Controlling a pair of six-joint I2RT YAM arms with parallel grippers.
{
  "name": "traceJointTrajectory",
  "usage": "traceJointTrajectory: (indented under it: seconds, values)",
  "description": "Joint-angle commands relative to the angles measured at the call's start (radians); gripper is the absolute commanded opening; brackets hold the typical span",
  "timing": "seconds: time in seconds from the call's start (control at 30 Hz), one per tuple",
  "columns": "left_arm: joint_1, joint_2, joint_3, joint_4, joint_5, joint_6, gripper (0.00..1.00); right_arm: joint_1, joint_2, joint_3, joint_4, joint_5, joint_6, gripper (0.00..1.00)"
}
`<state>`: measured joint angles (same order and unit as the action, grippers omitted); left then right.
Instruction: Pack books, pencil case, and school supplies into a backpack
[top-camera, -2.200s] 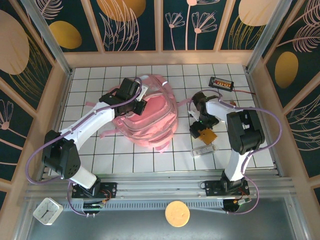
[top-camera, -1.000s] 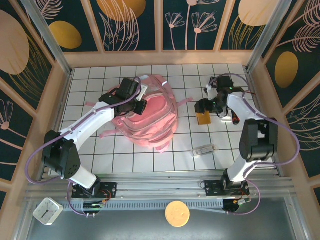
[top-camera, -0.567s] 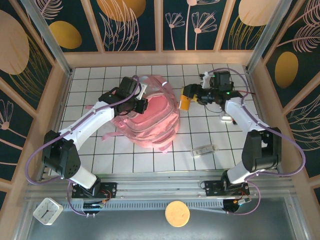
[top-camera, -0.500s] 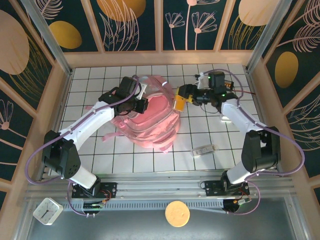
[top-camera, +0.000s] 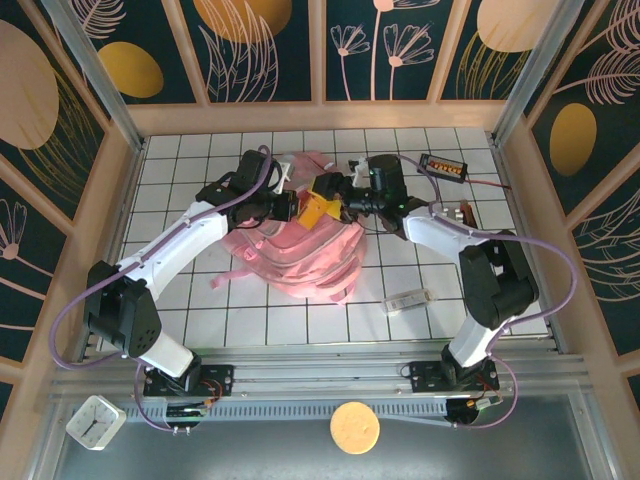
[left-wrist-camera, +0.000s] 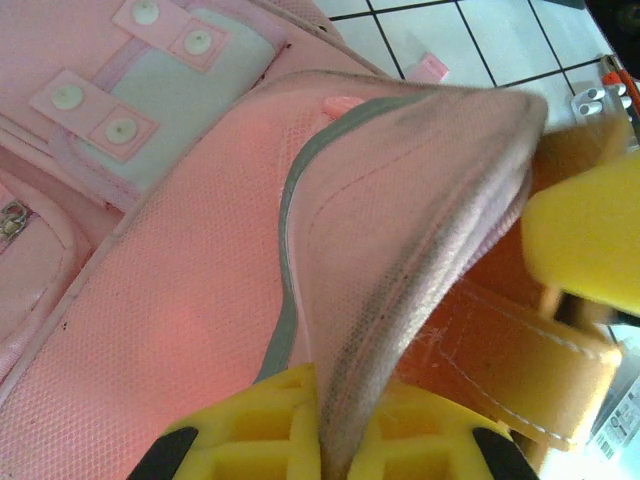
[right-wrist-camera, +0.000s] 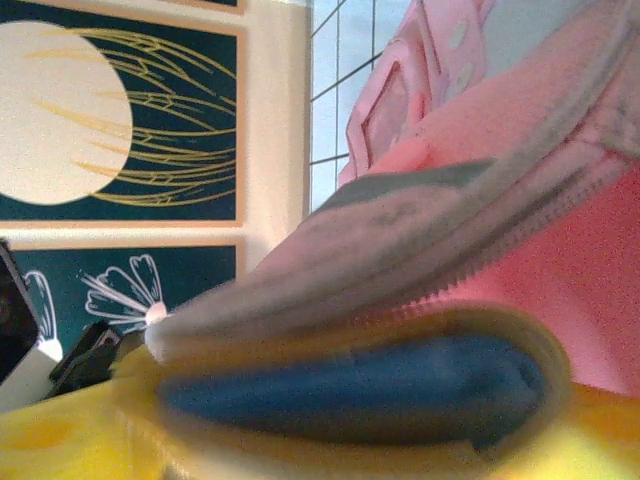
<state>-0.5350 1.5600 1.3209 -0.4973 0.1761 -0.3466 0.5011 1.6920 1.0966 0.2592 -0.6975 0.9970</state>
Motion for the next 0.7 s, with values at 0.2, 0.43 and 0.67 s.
traceJointTrajectory:
  seconds: [0.2,0.43,0.67]
  values:
    - [-0.006,-0.069,0.041,0.117,-0.004,-0.033,0.00,0.014,-0.013,0.008,-0.077,0.065,-0.051,0.99]
    - [-0.005,-0.057,0.054,0.118,0.007,-0.027,0.00,0.014,-0.049,0.049,-0.281,0.140,-0.213,0.98]
    - [-0.005,-0.051,0.052,0.116,0.010,-0.013,0.00,-0.021,-0.039,0.127,-0.490,0.127,-0.374,0.91]
